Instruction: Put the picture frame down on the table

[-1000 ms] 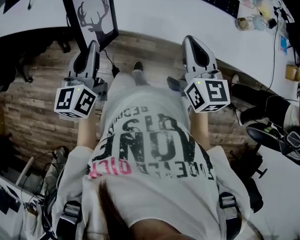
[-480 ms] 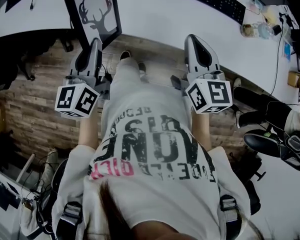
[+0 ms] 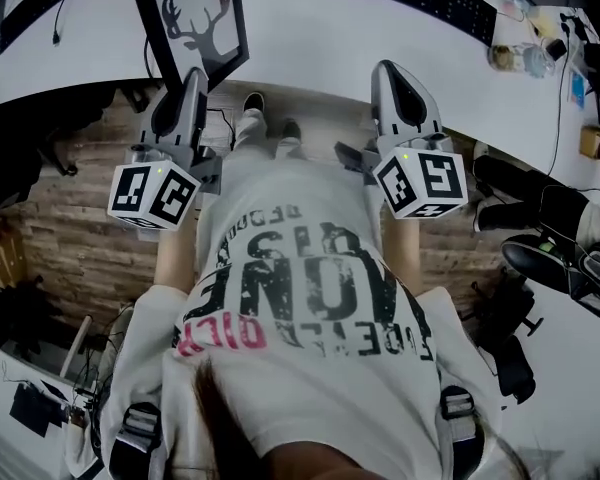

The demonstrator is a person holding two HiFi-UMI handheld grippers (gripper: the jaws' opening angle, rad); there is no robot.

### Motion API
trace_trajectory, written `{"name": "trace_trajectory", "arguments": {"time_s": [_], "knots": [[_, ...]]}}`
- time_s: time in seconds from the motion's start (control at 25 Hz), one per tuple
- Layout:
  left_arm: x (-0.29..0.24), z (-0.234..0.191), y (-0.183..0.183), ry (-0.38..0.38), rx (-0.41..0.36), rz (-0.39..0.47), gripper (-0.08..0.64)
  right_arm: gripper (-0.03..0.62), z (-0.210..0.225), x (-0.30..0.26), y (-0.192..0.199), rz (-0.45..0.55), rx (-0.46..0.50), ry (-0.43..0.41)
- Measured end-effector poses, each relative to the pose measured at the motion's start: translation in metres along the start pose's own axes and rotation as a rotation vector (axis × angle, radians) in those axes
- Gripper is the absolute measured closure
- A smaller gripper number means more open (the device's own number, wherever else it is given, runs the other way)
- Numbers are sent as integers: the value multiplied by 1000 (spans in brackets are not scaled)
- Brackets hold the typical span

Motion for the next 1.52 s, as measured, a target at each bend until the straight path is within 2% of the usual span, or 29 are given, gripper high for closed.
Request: {"name": "trace_trajectory", "arguments": {"time_s": [0.32, 0.8, 1.0, 1.28, 1.52], "knots": [[-21, -43, -37, 80, -27, -40, 540, 592, -20, -31, -18, 11, -39, 88], [-29, -71, -46, 138, -29, -83, 540, 592, -33, -36, -18, 26, -86, 193], [-28, -72, -44, 136, -22, -92, 540, 592, -34, -37, -22, 28, -77, 188], [-30, -61, -37, 100, 0, -76, 540, 592, -19, -43, -28, 33, -56, 141], [-27, -76, -47, 57, 16, -67, 540, 592, -22, -63, -45, 43, -41, 108]]}}
Point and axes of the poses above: the fingertips, and each gripper's own axes: x backward along the fingers, z to its right, y out of its underside, the point moved 9 cm from there along x, backward along the fingers, and after that the axes turned 13 degrees about -z, right-handed, at the moved point
